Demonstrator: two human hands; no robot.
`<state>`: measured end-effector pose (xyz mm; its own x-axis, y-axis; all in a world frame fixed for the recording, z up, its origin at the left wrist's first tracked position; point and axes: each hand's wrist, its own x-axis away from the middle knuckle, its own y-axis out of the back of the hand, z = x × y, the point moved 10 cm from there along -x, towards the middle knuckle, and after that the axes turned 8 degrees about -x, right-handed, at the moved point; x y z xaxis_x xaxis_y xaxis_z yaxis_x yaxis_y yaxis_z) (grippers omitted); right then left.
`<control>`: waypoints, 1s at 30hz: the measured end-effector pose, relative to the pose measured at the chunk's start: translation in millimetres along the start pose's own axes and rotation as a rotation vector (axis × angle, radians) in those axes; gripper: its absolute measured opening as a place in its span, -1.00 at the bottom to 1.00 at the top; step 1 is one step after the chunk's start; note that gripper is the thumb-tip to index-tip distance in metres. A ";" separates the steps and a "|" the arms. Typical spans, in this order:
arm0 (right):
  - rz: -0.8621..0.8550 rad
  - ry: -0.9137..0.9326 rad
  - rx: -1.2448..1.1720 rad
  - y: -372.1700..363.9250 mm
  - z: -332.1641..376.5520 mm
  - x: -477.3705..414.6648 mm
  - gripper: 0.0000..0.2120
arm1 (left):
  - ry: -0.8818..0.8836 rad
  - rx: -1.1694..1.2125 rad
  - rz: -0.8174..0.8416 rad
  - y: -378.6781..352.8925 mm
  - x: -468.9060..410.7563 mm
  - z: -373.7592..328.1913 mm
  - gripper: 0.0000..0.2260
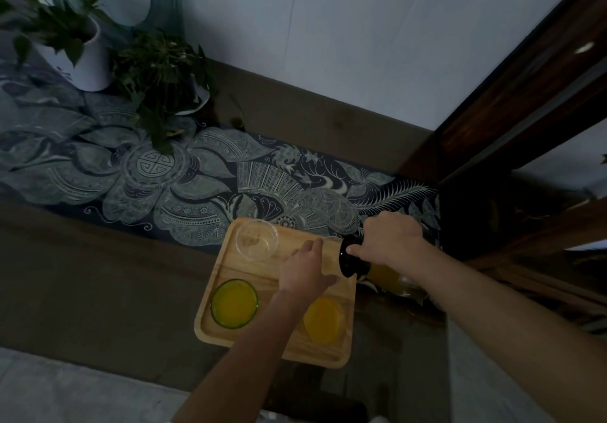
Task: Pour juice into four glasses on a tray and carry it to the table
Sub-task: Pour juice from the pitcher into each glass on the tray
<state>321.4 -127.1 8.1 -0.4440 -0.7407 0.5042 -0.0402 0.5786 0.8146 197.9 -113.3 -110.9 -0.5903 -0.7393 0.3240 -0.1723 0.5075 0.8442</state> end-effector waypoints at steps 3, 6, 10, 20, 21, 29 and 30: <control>0.009 -0.004 0.011 1.3 3.0 -1.7 -0.39 | -0.006 0.021 -0.004 -0.4 -0.7 1.2 -0.19; 0.011 -0.006 0.034 3.0 5.8 -3.7 -0.38 | -0.011 0.021 -0.001 0.0 -0.4 0.1 -0.20; 0.031 -0.012 0.046 3.7 10.4 -5.8 -0.40 | -0.028 -0.003 -0.011 2.4 -0.1 -1.8 -0.24; 0.047 -0.021 0.075 4.3 16.0 -10.1 -0.39 | -0.029 0.009 0.004 0.7 -0.3 0.4 -0.23; 0.046 -0.022 0.074 4.6 16.9 -10.8 -0.39 | -0.028 0.009 0.004 0.4 -0.1 1.0 -0.23; 0.050 -0.045 0.046 3.6 15.6 -11.8 -0.40 | -0.025 0.012 0.001 0.3 0.3 2.1 -0.22; 0.050 -0.046 0.048 4.1 16.0 -11.4 -0.40 | -0.027 0.011 -0.002 0.6 0.7 1.9 -0.21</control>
<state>311.9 -110.9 1.2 -0.4869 -0.6950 0.5291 -0.0595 0.6307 0.7737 195.9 -112.7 -111.0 -0.6111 -0.7282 0.3104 -0.1824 0.5111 0.8400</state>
